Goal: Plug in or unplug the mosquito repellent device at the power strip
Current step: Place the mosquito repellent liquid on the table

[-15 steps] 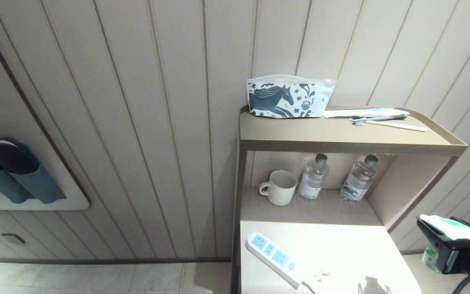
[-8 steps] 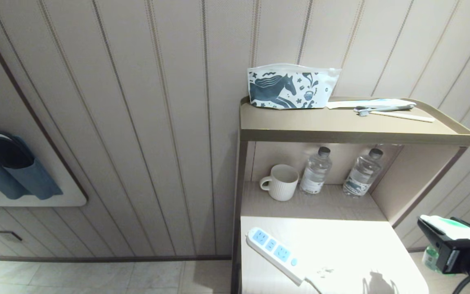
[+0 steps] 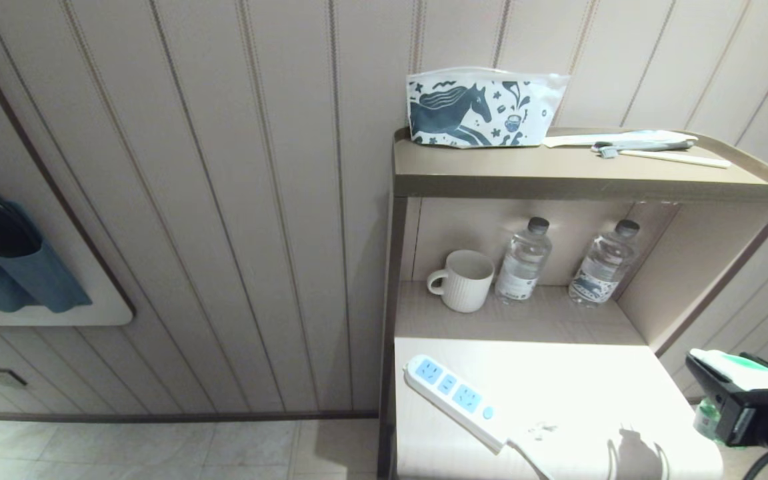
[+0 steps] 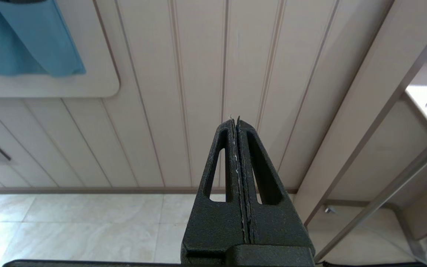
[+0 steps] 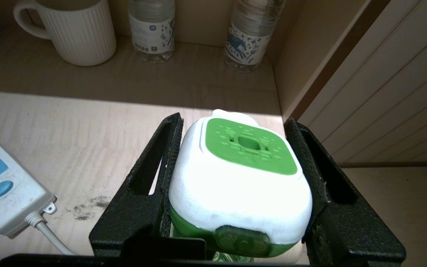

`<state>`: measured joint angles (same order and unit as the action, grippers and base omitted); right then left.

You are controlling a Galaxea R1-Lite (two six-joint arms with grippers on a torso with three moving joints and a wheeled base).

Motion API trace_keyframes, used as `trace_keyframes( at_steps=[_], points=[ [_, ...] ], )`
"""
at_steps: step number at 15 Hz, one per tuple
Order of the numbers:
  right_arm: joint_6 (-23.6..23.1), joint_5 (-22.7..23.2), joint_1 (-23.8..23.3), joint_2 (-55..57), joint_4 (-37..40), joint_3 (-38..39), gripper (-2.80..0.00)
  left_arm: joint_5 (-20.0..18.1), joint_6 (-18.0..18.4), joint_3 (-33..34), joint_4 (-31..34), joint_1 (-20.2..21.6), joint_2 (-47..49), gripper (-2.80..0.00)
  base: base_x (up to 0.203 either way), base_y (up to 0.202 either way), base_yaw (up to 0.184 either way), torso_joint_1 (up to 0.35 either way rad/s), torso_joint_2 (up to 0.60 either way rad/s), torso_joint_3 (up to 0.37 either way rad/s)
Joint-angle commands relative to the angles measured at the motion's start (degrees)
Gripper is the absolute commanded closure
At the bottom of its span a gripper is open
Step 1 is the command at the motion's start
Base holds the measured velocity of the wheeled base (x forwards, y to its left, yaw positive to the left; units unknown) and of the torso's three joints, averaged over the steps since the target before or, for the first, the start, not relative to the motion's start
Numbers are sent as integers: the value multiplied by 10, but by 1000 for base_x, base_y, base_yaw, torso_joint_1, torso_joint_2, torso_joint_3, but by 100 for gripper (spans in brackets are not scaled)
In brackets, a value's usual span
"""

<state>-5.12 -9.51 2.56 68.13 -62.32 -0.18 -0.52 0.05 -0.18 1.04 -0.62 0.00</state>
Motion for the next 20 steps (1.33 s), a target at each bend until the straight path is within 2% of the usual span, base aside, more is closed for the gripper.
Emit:
trace_keyframes(
  at_steps=[1,13,18,20],
  points=[
    [-1,-1,1,-1,-4,0,0,0,0,0,0,0,1,0,0,0,0,-242,530,281],
    [-3,1,1,-11,-10,0,0,0,0,0,0,0,1,0,0,0,0,-232,529,294],
    [-15,0,-1,-46,-8,-50,0,0,0,0,0,0,1,0,0,0,0,-56,137,82],
    [-26,-1,-19,-25,-11,-70,0,0,0,0,0,0,1,0,0,0,0,0,0,0]
  ],
)
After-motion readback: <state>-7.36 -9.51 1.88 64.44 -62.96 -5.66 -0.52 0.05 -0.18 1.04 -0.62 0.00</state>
